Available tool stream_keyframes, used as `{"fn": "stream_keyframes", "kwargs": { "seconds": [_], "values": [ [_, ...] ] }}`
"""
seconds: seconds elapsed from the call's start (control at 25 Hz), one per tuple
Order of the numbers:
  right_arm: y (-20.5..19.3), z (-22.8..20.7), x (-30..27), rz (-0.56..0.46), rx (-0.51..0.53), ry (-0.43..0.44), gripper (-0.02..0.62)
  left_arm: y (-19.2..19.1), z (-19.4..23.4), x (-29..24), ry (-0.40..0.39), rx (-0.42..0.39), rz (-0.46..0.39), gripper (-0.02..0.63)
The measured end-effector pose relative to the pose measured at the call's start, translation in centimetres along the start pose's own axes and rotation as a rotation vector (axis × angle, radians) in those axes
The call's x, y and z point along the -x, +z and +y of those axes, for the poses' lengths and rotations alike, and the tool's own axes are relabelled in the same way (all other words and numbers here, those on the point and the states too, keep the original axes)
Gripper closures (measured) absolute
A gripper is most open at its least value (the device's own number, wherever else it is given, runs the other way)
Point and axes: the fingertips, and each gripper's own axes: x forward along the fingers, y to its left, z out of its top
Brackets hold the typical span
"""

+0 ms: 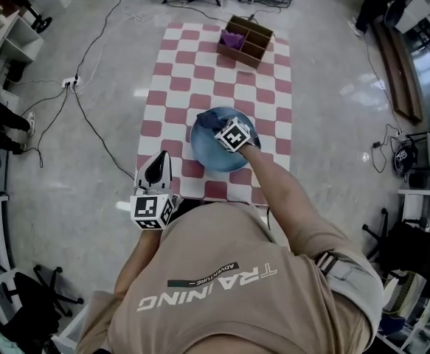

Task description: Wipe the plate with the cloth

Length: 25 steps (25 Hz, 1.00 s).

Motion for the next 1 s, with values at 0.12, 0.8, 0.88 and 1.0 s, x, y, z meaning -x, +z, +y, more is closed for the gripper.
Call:
{"fn": "stream_keyframes", "kwargs": {
  "seconds": [0.12,0.8,0.88,1.0],
  "values": [
    [-1.4,-1.5,0.9,0.043,-0.035,-0.043,0.472,0.4,-0.6,-0.7,-0.035,-0.009,0.003,0.591],
    [-6.6,-1.2,5.1,0.167,-0.254,-0.189,0.474,-0.1,-1.0,-5.5,-0.247,-0.012,0.018,0.591],
    [-7.7,0.4,5.4,0.194,-0.289,-0.168,0.474,-0.5,-0.6,-6.1,-0.270,-0.014,0.026,0.591],
    [-7.9,2.0,5.7,0.184,-0.304,-0.163,0.474,-0.7,-0.4,-6.8,-0.312,-0.021,0.038,0.591]
  ]
}}
